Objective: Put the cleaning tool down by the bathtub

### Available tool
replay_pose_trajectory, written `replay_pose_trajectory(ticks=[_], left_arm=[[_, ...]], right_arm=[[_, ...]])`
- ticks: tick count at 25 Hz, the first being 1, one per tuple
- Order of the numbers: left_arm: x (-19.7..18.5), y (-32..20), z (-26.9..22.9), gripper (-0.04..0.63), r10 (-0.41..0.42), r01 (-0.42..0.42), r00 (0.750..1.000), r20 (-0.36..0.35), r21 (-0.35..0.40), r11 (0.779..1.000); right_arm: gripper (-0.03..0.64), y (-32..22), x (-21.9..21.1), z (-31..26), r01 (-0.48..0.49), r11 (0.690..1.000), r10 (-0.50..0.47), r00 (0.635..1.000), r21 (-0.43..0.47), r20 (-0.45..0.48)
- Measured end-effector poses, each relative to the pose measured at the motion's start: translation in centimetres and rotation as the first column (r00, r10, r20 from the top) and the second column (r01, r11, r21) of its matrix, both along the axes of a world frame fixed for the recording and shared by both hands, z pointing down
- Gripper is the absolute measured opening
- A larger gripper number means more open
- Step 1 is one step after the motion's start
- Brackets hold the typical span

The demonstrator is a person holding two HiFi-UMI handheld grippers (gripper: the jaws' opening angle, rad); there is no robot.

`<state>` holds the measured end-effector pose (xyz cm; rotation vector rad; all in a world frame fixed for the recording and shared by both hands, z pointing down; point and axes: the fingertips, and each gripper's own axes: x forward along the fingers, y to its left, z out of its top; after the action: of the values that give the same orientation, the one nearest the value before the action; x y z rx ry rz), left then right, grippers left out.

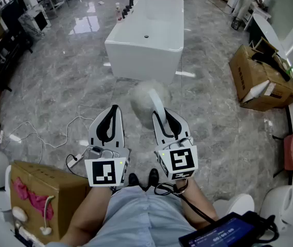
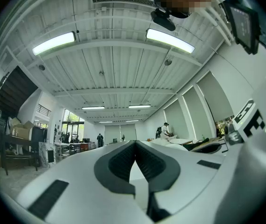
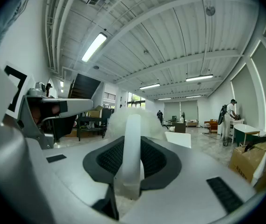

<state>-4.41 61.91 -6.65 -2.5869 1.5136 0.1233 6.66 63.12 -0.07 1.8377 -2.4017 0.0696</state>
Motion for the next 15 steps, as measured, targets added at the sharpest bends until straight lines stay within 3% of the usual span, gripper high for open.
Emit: replay_pose_trajectory(ticks=[4,10,15], left_arm=[[1.2,-0.1,0.6,0.015,-0.002,0.001,0.999,0.046,0.023,1.000],[4.8,-1.0,1.2,0.014,-0.021,0.020,0.998,0.060,0.018,1.000],[5.4,-2.1,1.7,0.014,-0.049,0.049,0.997,0.055,0.002,0.999]], right_arm=[[0.103,-0.1,1.4,0.6,0.004,1.000,-0.004,1.000,-0.003,0.001],[0.103,-1.1,5.8,1.4,0.011,1.000,-0.011,1.000,-0.014,0.022],[0.104,-2.6,8.5,2.1,-0.022,0.999,0.023,1.000,-0.022,0.021]])
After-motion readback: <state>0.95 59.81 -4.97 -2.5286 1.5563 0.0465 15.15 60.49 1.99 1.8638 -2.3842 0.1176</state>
